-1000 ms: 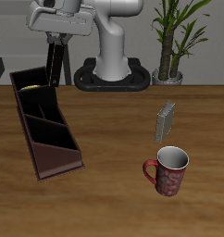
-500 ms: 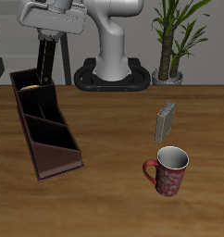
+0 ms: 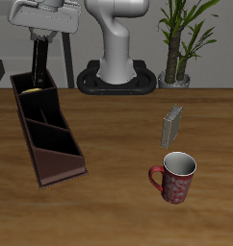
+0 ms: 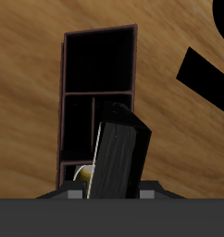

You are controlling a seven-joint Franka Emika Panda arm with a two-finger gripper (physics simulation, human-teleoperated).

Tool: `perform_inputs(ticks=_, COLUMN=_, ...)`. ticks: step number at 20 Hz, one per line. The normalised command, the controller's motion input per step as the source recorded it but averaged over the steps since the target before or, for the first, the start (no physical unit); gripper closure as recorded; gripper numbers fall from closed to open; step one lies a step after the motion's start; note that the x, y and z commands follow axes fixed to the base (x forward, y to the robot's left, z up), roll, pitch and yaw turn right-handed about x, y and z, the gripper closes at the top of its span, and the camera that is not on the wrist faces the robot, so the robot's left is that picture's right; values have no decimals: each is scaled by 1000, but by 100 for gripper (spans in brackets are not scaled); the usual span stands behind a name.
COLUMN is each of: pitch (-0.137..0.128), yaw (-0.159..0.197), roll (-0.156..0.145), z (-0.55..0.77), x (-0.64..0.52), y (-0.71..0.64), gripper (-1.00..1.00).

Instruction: Place the white-yellow mug into the right desk caddy's right compartment and place the black book into the right desk caddy's back compartment

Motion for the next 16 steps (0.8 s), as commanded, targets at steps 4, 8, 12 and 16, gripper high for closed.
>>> perform_inputs(ticks=4, pitch=-23, yaw=-51, roll=30, z=195, x=127, y=-282, gripper=100)
perform_inputs(ticks=8, pitch=-19, yaw=-18, roll=31, z=100, x=152, y=-148, gripper=100)
perform_inputs(ticks=12, pitch=28, yaw=64, roll=61, z=-27, x=152, y=102, gripper=100)
perform_inputs(ticks=16, pitch=34, yaw=30, roll=74, z=-26, x=148, y=156, gripper=100)
